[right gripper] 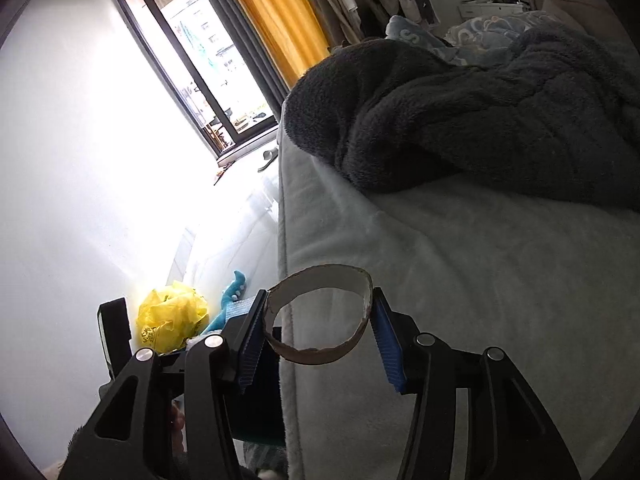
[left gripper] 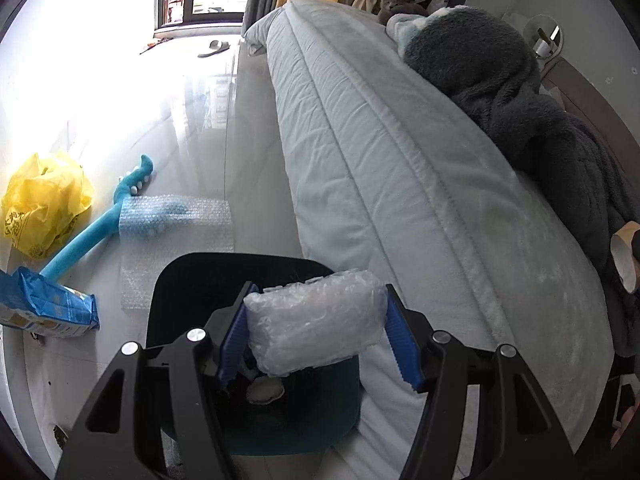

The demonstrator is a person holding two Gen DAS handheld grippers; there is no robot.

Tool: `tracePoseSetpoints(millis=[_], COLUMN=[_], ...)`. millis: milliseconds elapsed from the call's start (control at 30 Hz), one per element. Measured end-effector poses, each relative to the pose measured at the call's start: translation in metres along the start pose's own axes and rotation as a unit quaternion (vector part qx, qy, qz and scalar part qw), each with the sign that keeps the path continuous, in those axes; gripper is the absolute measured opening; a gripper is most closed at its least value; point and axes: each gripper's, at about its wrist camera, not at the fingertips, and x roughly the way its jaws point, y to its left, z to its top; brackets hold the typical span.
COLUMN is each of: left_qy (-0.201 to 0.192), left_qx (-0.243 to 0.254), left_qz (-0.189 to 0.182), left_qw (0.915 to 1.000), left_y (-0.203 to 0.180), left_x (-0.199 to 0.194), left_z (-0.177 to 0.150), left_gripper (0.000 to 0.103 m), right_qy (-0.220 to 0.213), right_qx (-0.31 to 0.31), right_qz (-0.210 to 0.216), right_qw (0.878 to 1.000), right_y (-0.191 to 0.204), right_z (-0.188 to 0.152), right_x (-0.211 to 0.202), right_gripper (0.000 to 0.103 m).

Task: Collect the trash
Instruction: 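Carry the tape core and bubble-wrap roll in both tools over the teal bin, then open both tools to drop the tape core and bubble wrap into the bin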

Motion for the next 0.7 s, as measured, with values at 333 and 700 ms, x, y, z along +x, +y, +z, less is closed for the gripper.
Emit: tracePoseSetpoints(millis=[333,700], left_qy=[0.061,0.168], left_qx=[-0.009,-0.035], left_qz=[0.022,0.030], left_qw=[0.9979,0.9847], left_y=[0.039,0.089], left_x=[0.019,0.044], left_z=[-0.010,-0.030], left_gripper=[0.065,0.075], right_qy=[0.023,0.056], right_qx=[-0.032,-0.052], right_qz=[0.020,0.040], right_qw=[0.999,0.996], right_y=[0.050,0.089], right_z=[-0.007,-0.016], right_x=[0.039,0.085], right_gripper=[0.051,0.051])
